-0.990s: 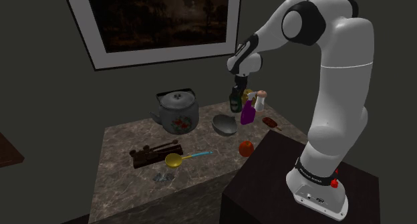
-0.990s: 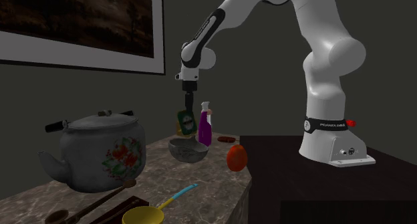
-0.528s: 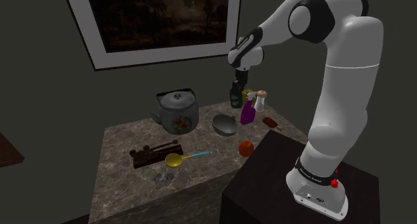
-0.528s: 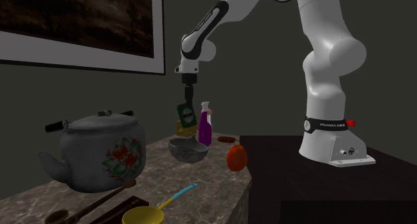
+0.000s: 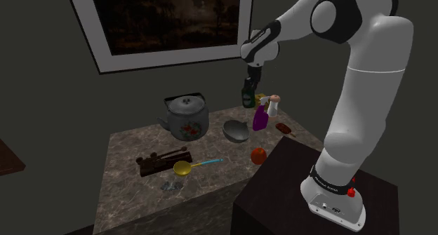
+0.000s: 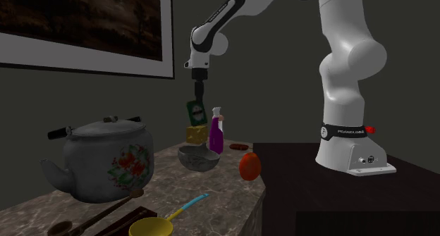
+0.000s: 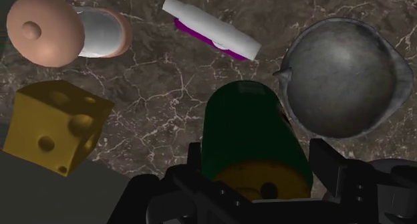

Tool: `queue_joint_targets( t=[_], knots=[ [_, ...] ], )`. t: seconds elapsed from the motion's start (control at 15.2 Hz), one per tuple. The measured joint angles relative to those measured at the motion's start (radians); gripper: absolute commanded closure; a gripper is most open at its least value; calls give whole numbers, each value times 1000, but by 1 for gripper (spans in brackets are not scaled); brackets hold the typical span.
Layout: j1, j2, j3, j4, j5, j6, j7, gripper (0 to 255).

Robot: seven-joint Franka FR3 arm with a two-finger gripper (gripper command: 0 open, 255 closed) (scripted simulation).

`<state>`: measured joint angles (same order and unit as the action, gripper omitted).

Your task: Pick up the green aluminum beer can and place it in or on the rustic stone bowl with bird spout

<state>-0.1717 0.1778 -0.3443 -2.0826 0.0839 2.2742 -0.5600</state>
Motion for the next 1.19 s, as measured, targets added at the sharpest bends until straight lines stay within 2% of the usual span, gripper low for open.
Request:
queue_joint_targets(
  t=[0.46,0.86,1.19],
  knots=[
    [71,-169,36,-142,-77,-16,150,255],
    [134,-323,114,-263,-128,-45,321,255],
    [141,-304,122,-298,-124,8,337,255]
  ],
)
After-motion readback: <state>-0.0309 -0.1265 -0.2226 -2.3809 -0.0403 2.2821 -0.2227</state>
